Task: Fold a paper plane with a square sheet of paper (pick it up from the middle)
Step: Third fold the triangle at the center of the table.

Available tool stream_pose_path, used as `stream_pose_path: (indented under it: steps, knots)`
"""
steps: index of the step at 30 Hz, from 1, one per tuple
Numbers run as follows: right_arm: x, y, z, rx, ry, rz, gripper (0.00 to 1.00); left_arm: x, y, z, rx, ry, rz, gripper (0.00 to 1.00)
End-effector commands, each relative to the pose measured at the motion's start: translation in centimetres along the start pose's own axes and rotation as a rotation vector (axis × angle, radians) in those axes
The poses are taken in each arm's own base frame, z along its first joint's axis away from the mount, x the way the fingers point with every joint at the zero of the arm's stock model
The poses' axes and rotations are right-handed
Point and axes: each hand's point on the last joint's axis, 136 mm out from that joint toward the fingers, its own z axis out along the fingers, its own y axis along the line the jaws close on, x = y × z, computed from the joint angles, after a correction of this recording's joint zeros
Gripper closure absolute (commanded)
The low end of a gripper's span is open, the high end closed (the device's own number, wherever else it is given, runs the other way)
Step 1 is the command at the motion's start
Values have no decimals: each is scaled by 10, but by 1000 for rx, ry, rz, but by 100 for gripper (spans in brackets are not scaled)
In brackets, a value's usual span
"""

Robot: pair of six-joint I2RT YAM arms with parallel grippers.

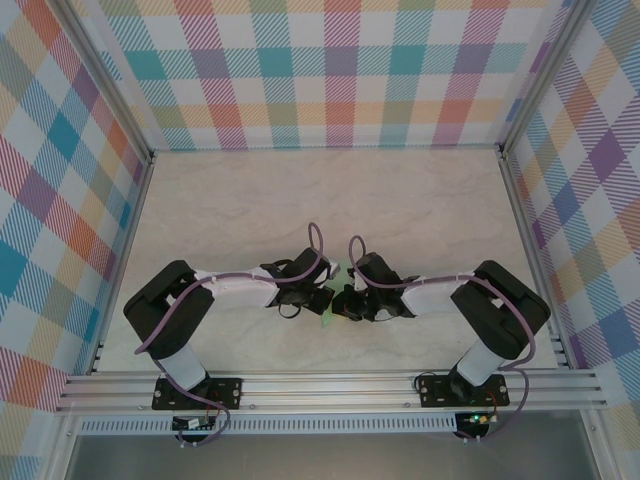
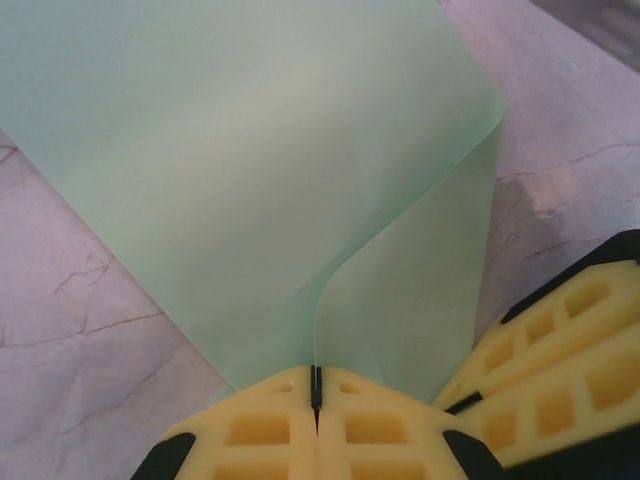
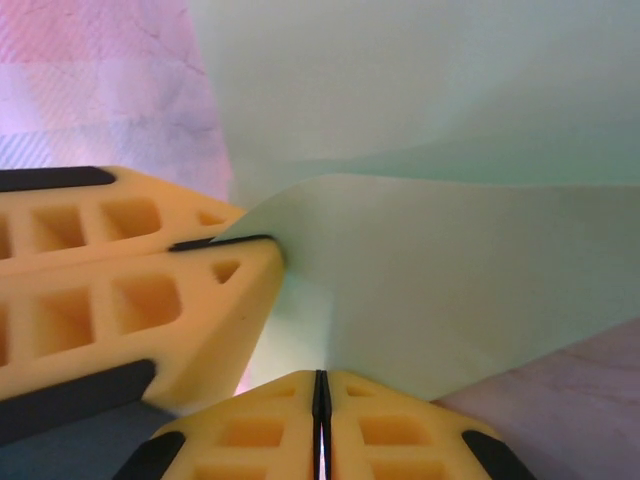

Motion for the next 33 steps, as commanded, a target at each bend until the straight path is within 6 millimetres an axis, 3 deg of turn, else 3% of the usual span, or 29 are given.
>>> stream_pose_path:
  steps: [1, 10, 21, 30, 33]
  knots:
    - [2, -10, 4, 26, -11, 12, 89, 11, 16, 4, -37, 33, -14, 100]
    - [8, 10, -11, -16, -39, -49, 87, 9, 15, 3, -28, 30, -13, 100]
    - [12, 25, 1, -74, -33, -54, 87, 11, 13, 5, -10, 42, -14, 100]
    - [16, -2, 16, 2, -24, -22, 88, 11, 13, 4, -12, 40, -17, 100]
    - [17, 0, 16, -2, -22, -29, 88, 12, 15, 4, -21, 42, -17, 100]
